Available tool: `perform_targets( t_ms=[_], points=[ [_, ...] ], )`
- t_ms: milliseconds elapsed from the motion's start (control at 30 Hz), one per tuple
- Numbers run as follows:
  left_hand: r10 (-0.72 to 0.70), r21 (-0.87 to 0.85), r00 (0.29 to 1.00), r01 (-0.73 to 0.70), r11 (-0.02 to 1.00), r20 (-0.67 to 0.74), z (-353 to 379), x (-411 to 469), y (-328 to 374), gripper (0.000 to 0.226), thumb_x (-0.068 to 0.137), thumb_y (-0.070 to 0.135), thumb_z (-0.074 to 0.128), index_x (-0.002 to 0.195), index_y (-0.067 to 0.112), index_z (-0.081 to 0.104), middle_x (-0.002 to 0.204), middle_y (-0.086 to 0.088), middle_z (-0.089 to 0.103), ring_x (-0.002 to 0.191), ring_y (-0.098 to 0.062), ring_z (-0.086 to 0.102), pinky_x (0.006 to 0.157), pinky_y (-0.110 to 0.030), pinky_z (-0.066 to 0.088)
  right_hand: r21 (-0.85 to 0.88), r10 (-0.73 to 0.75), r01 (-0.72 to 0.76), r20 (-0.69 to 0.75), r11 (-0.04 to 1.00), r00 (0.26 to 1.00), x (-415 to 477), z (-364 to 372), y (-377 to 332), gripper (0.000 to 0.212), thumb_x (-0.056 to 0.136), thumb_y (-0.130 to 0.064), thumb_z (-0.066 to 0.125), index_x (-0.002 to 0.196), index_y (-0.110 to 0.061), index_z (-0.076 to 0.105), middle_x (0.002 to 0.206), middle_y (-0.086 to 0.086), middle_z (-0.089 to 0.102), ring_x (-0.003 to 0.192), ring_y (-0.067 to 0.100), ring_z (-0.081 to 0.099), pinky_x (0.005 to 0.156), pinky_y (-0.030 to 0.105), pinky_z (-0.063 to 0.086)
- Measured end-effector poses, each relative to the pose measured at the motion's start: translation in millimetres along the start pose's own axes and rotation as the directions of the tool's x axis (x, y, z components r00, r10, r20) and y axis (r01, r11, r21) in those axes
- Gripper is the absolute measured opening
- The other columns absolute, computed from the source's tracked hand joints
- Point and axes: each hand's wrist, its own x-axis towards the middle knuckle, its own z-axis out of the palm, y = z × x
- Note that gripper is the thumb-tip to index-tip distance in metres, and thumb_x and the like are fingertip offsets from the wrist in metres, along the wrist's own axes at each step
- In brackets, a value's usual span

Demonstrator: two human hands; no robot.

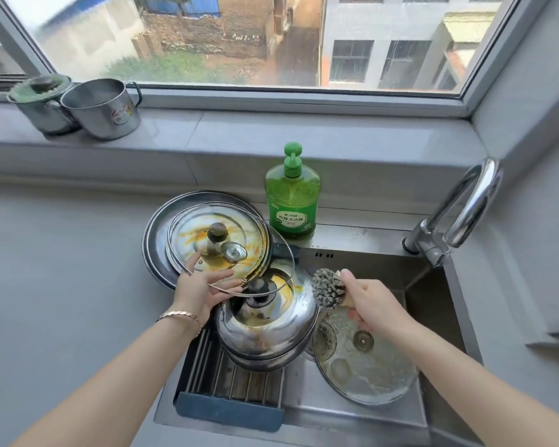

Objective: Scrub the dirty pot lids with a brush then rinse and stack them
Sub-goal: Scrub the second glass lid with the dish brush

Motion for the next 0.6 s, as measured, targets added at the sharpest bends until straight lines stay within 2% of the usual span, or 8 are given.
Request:
perform_targets(
  t_ms=[100,200,267,300,367,433,500,600],
  points=[
    [0.054,-0.052,0.998,-0.051,0.997,0.041,-10,-21,1,0.075,0.088,-0.016,0.037,0.147,0.025,0.019,0.099,-0.032,0.062,0.075,-0.04,0.069,0.059,-0.04,0.06,-0.043,-0.063,0.062,-0.019,0.997,0.998,-6,-4,-6,0.051,0.097,-0.047,0.035,0.056,-0.016,0.031,0.051,0.003,0.039,0.044,0.015,0.035,0.053,0.028,0.029],
    [0.077,-0.024,0.988,-0.075,0.997,0.132,-17,-47,1,0.069,0.091,-0.012,0.034,0.148,0.027,0.021,0.1,-0.032,0.064,0.073,-0.039,0.07,0.063,-0.044,0.059,-0.035,-0.153,0.151,-0.071,0.988,0.986,-13,-11,-13,0.046,0.095,-0.049,0.038,0.055,-0.027,0.041,0.048,-0.009,0.041,0.051,0.013,0.04,0.059,0.029,0.031],
    [0.06,0.015,0.978,-0.064,0.998,0.202,-16,-62,-2,0.068,0.09,-0.012,0.035,0.145,0.027,0.026,0.102,-0.035,0.064,0.072,-0.04,0.07,0.062,-0.045,0.058,-0.086,-0.181,0.173,-0.102,0.981,0.978,-18,-15,-15,0.027,0.092,-0.053,0.041,0.089,-0.041,0.065,0.057,-0.012,0.052,0.065,0.01,0.053,0.065,0.03,0.041],
    [0.041,0.043,0.969,-0.054,0.998,0.242,-14,-69,-5,0.067,0.089,-0.012,0.035,0.143,0.028,0.028,0.103,-0.035,0.064,0.072,-0.041,0.07,0.058,-0.043,0.059,-0.133,-0.173,0.157,-0.118,0.979,0.978,-19,-15,-16,0.033,0.09,-0.056,0.043,0.112,-0.04,0.063,0.064,-0.012,0.055,0.074,0.011,0.057,0.071,0.031,0.044],
    [-0.006,0.111,0.95,-0.03,0.993,0.314,-7,-77,-14,0.067,0.088,-0.013,0.038,0.139,0.029,0.032,0.1,-0.029,0.068,0.074,-0.041,0.07,0.055,-0.039,0.056,-0.208,-0.16,0.133,-0.119,0.969,0.98,-24,-17,-15,0.045,0.087,-0.056,0.05,0.129,-0.038,0.053,0.067,-0.016,0.049,0.08,0.012,0.055,0.072,0.031,0.042],
    [-0.053,0.148,0.928,-0.003,0.989,0.369,3,-83,-25,0.067,0.085,-0.014,0.042,0.137,0.027,0.036,0.097,-0.028,0.069,0.074,-0.042,0.069,0.057,-0.043,0.056,-0.315,-0.183,0.153,-0.066,0.937,0.981,-39,-12,-15,0.048,0.085,-0.049,0.058,0.131,-0.038,0.05,0.071,-0.018,0.05,0.083,0.015,0.055,0.072,0.03,0.043],
    [-0.099,0.164,0.905,0.033,0.986,0.414,13,-89,-37,0.07,0.081,-0.018,0.046,0.135,0.026,0.041,0.097,-0.031,0.067,0.072,-0.044,0.068,0.056,-0.046,0.058,-0.397,-0.267,0.266,0.053,0.879,0.962,-59,0,-11,0.05,0.083,-0.046,0.063,0.13,-0.039,0.05,0.097,-0.012,0.064,0.098,0.016,0.059,0.082,0.03,0.047],
    [-0.157,0.24,0.868,0.045,0.97,0.471,25,-96,-53,0.079,0.067,-0.014,0.055,0.135,0.026,0.044,0.094,-0.029,0.068,0.066,-0.039,0.067,0.051,-0.043,0.058,-0.203,-0.341,0.379,0.199,0.903,0.919,-77,12,1,0.05,0.075,-0.037,0.075,0.122,-0.034,0.059,0.105,-0.007,0.06,0.089,0.003,0.054,0.087,0.025,0.044]
  ],
)
